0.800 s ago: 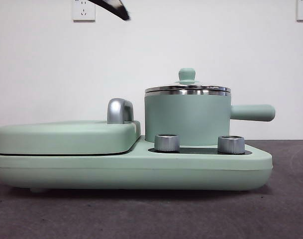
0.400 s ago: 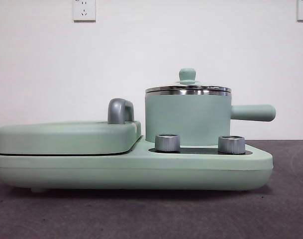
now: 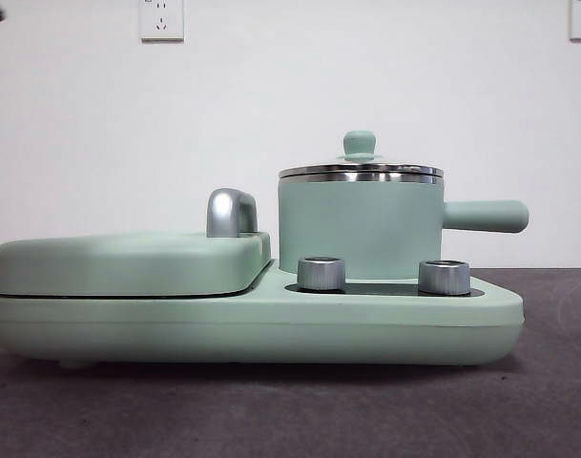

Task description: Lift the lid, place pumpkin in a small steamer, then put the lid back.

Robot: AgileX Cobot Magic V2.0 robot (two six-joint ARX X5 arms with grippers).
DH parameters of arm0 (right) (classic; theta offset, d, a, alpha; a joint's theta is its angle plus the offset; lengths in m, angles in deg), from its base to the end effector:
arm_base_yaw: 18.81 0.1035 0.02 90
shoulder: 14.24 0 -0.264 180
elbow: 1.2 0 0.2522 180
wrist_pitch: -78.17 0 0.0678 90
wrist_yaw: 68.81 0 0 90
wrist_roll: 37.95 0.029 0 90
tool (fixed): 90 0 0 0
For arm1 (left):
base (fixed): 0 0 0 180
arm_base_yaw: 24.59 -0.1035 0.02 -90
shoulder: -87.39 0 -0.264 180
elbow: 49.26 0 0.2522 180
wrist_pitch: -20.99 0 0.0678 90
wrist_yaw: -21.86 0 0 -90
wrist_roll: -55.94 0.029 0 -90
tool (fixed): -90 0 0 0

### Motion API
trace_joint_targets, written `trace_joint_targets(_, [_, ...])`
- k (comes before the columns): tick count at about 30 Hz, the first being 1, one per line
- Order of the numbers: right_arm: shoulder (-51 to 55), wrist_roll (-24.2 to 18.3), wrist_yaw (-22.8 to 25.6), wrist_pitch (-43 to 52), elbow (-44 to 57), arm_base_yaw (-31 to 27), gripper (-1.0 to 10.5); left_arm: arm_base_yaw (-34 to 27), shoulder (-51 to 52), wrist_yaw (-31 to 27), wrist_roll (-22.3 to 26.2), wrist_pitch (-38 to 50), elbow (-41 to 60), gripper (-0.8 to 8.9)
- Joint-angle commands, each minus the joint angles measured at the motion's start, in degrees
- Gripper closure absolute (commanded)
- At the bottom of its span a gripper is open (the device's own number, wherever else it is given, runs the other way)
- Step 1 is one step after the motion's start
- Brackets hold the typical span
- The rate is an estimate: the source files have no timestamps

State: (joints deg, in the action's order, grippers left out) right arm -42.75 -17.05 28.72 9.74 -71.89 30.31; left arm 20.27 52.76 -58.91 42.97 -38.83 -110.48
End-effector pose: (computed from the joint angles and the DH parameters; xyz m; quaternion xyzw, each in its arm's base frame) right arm 0.0431 0.0440 0.3562 0.0592 0.2593 0.3038 0.9149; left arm 0.0739 -0.0801 0.3136 -0.0095 0.3197 -0.4022 0.8579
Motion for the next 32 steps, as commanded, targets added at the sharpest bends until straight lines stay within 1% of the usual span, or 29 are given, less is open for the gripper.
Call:
trace_joint_targets(1, [-0.2, 0.5, 0.0, 0.2, -0.3, 0.6, 5.5, 0.5, 2.6, -2.5, -4.9, 1.6, 1.1, 7.55])
trace_joint_targets(2, [-0.2, 0.5, 0.0, 0.2, -0.3, 0.6, 7.2, 0.5, 3.4, -3.6, -5.0, 1.4, 1.3, 8.05])
trace_joint_targets(3, [-0.2, 0.3, 0.0, 0.2, -0.3, 0.6, 9.4, 0.5, 4.1, -4.5, -5.0, 1.4, 1.3, 8.06])
trace_joint_targets(4, [-0.2, -0.2, 0.0, 0.2, -0.3, 0.6, 9.2, 0.5, 4.7, -5.1, -5.2, 1.5, 1.3, 8.09])
trace_joint_targets(10, [-0.2, -0.3, 0.0, 0.2, -0.4, 0.6, 9.3, 0.5, 6.7, -5.2, -5.3, 1.6, 1.2, 8.08])
trace_joint_targets(21, [-0.2, -0.3, 0.0, 0.3, -0.4, 0.6, 9.3, 0.5, 6.9, -5.2, -5.3, 1.7, 1.2, 8.08])
trace_joint_targets(23, [-0.2, -0.4, 0.1, 0.3, -0.4, 0.6, 9.3, -0.2, 9.2, -5.2, -5.3, 2.4, 2.1, 8.08])
trace_joint_targets(26, [-0.2, -0.3, 0.0, 0.4, -0.4, 0.6, 9.3, -4.7, 11.8, -4.6, -5.3, 4.2, 4.3, 8.08])
trace_joint_targets(32, [-0.2, -0.3, 0.0, 0.7, -0.4, 0.6, 9.3, -21.4, 21.0, -4.3, -5.1, 19.8, 19.8, 8.08])
